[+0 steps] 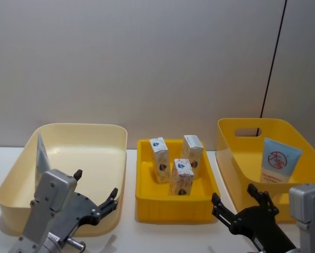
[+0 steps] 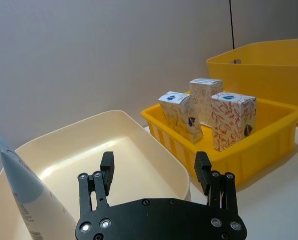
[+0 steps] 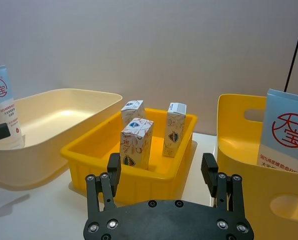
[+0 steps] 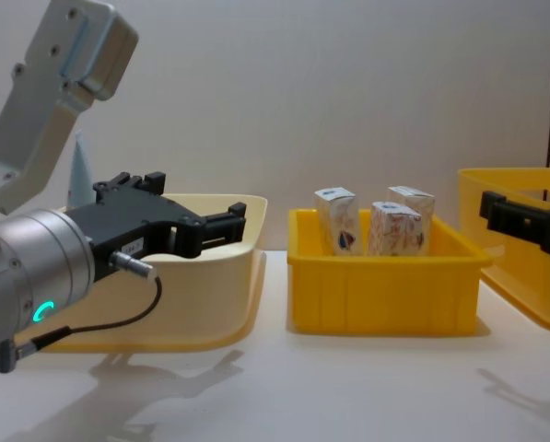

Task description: Bimanual collaborative sorting of washing and personal care products

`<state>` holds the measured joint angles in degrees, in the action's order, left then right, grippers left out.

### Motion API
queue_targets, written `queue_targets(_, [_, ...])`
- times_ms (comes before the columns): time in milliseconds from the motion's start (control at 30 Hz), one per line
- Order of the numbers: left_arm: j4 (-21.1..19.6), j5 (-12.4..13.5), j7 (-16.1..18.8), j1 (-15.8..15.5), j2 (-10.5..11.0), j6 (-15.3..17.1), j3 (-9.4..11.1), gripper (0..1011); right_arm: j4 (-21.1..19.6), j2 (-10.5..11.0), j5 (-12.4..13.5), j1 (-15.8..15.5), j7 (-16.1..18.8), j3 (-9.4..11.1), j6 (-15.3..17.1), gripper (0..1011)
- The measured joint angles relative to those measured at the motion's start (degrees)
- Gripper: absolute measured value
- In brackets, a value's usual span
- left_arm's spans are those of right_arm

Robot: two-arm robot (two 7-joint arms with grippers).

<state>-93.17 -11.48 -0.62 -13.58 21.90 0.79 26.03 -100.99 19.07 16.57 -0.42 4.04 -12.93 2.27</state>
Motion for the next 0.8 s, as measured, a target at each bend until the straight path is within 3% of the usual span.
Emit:
queue_targets(433, [0.0,0.0,0.0,0.0,0.0,0.0,0.0,1003,3.5,-1.8,-0.6,5.3,0.8,-1.3,2.8,1001])
queue_targets(800, [0.0,0.0,0.0,0.0,0.0,0.0,0.0,1003,9.3,-5.1,-2.8,12.5,0.0,-3.4,6.6,1001])
